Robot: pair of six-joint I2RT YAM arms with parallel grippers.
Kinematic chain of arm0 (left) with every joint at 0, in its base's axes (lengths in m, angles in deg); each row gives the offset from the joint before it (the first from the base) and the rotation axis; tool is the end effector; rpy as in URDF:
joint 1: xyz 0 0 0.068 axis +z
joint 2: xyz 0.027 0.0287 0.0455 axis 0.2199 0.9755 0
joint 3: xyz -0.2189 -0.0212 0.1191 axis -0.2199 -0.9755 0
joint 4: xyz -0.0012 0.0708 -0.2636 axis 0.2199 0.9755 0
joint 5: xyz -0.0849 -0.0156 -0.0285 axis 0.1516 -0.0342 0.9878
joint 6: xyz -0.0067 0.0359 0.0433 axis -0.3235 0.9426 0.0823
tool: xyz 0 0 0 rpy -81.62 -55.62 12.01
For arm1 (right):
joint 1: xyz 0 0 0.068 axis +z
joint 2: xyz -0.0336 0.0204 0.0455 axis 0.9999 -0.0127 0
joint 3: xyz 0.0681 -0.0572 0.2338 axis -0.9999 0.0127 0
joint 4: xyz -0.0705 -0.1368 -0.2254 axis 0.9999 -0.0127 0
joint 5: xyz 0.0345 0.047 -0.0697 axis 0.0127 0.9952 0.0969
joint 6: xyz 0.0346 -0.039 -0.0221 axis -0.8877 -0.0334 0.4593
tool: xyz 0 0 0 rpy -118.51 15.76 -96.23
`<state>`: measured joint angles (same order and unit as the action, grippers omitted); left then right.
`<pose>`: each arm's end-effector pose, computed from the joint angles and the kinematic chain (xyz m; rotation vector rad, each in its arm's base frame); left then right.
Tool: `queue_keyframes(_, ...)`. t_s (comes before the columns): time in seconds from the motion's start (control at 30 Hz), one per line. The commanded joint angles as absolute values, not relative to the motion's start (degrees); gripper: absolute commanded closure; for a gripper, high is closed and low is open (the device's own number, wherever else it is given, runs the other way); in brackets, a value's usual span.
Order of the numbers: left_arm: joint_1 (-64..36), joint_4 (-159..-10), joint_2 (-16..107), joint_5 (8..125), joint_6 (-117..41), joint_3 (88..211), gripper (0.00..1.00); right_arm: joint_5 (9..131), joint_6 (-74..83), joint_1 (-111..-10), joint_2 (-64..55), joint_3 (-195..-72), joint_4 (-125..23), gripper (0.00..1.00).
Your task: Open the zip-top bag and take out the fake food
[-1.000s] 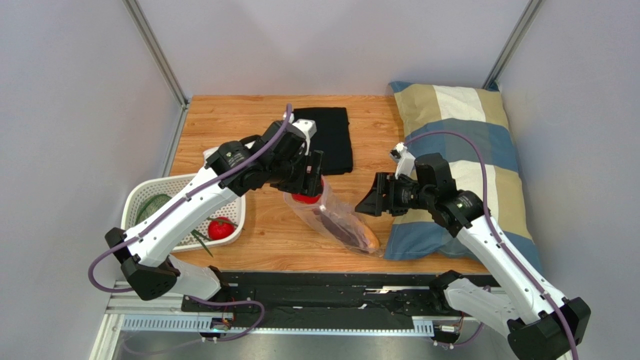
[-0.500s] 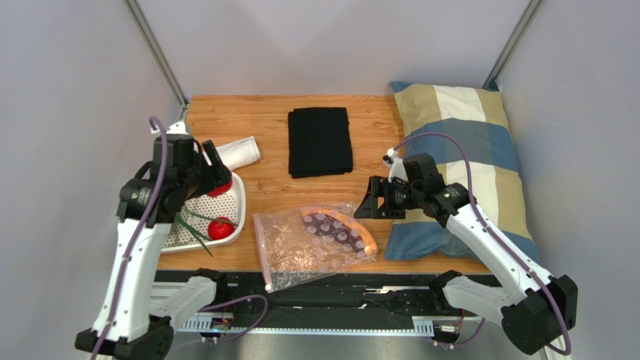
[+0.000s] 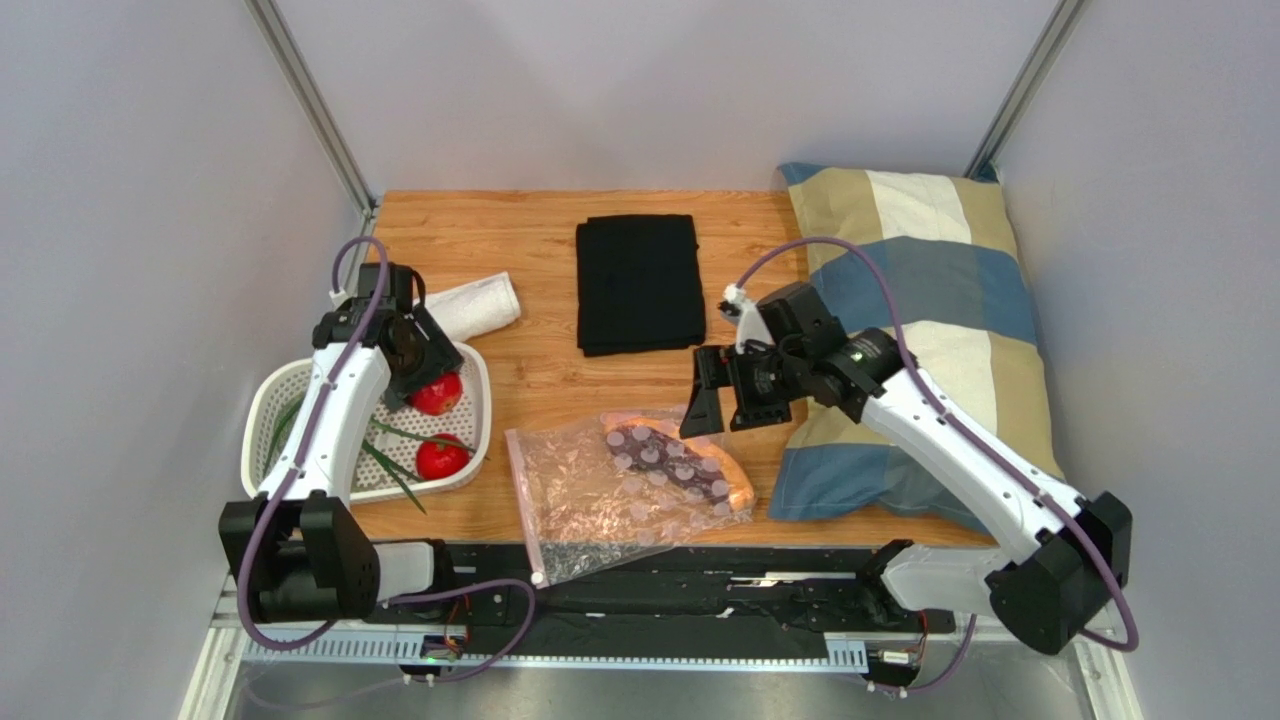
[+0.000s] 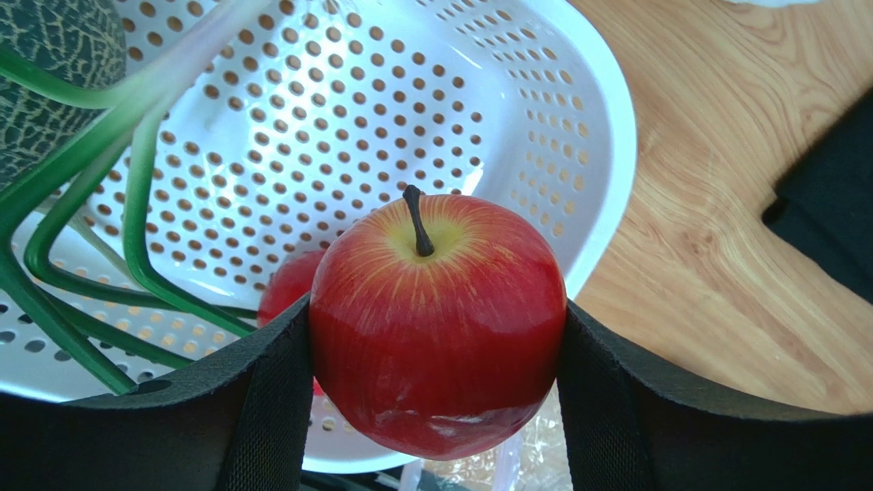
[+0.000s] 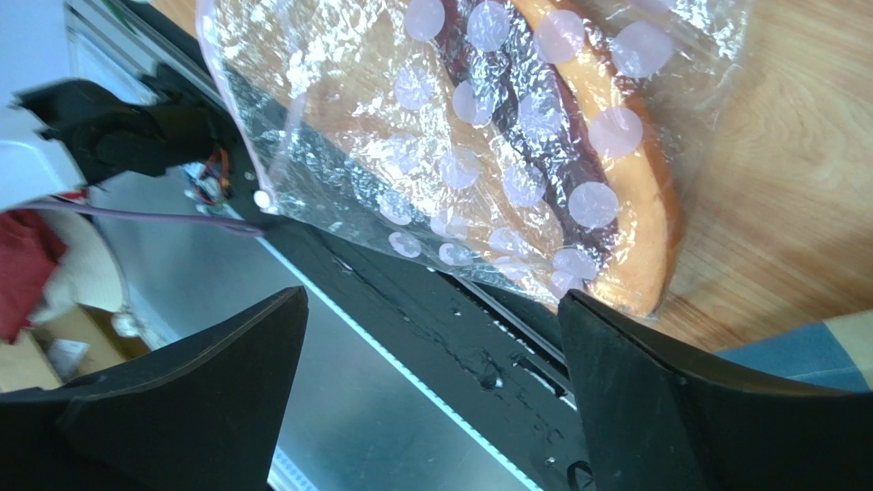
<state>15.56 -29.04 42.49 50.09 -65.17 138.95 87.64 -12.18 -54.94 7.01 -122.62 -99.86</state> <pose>0.2602 0.0185 0.2542 -0.9836 2.4707 -0.0172 0.2056 0.1606 0.2868 -0.4338 2.6304 0.9293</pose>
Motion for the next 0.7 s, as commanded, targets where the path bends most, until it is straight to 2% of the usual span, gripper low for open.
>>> queue_keyframes(0.0,16.2,-26.8,42.9,44.3,-67.7,141.0,0.22,79.8,-12.4,-47.3,1.2,-128.8,-99.2,0.0)
queue_keyframes(0.07,16.4,-24.3,42.1,41.9,-68.4,142.4,0.19,73.9,-13.3,-42.2,-3.5,-131.6,-98.5,0.0)
queue_keyframes(0.1,16.3,-21.4,41.6,40.5,-69.0,143.1,0.02,71.2,-13.9,-40.4,-5.3,-134.3,-98.1,0.0)
queue_keyframes(0.2,16.3,-22.3,36.9,41.4,-69.0,143.2,0.01,60.3,-17.2,-34.2,-12.7,-141.3,-96.7,0.0)
queue_keyframes(0.37,16.2,-26.7,34.6,44.3,-66.1,142.3,0.01,56.9,-19.2,-27.2,-26.5,-156.2,-103.6,0.0)
queue_keyframes(0.5,16.1,-19.6,30.7,44.1,-66.1,146.8,0.01,50.4,-18.9,-22.7,-35.1,-165.5,-106.0,0.0)
queue_keyframes(0.57,16.0,-18.0,23.5,42.7,-65.7,148.1,0.01,48.3,-21.1,-21.4,-39.2,-169.5,-107.6,0.0)
queue_keyframes(0.67,14.1,-8.8,18.2,35.1,-66.7,152.3,0.01,46.0,-22.9,-19.8,-42.2,-171.6,-107.2,0.0)
